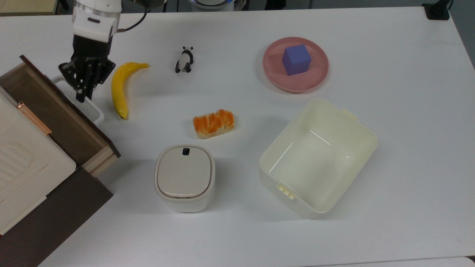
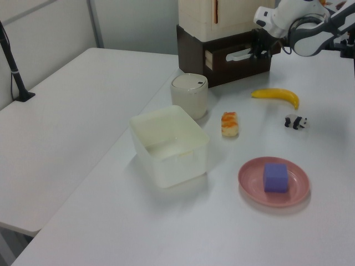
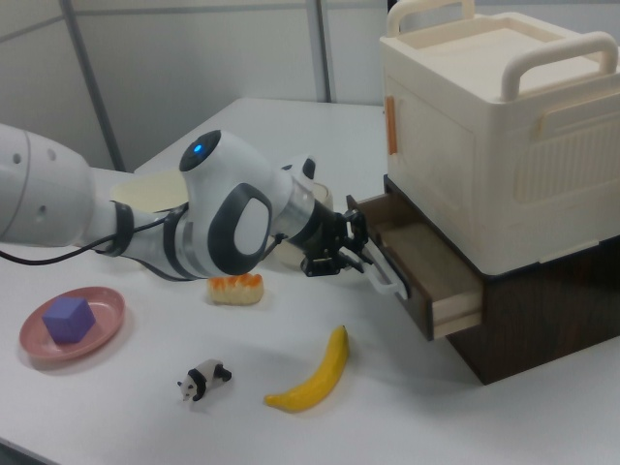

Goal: Slide the drawer open
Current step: 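Pull the drawer handle outward, sliding the drawer out of the box, then release the handle and lift the gripper away from the drawer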

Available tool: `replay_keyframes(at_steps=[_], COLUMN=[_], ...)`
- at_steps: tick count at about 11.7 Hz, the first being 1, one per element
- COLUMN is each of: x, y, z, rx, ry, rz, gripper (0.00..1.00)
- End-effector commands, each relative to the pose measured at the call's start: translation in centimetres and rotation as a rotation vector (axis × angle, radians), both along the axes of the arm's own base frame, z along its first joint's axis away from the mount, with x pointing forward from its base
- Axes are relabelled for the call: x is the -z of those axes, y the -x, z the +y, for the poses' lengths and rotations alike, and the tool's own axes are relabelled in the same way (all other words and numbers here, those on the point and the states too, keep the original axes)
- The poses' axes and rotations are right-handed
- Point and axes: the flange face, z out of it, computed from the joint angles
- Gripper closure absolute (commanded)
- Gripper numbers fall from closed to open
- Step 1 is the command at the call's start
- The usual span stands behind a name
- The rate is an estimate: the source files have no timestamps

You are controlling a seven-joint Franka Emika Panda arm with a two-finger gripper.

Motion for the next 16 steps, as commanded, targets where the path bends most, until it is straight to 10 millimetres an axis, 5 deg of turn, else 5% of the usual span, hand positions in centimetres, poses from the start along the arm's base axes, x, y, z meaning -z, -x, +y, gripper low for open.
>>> replay_keyframes(at_steps=[1, 2, 4, 6, 7, 13, 16], x=[-0.3, 0.0, -0.1, -0.2, -0.6, -5.3, -9.5], y=[2.4, 2.4, 2.3, 2.2, 2.0, -0.3, -1.0], z=[4.6, 5.0, 5.0, 5.0, 4.9, 11.6, 15.0], rx=[-0.067, -0.051, -0.042, -0.041, -0.026, 0.225, 0.432], ry=[-0.007, -0.020, -0.022, -0.021, -0.027, -0.113, -0.364], rz=[0.011, 0.021, 0.027, 0.027, 0.017, 0.150, 0.220], gripper=[0.98, 0.97, 0.80, 0.38, 0.24, 0.23, 0.19])
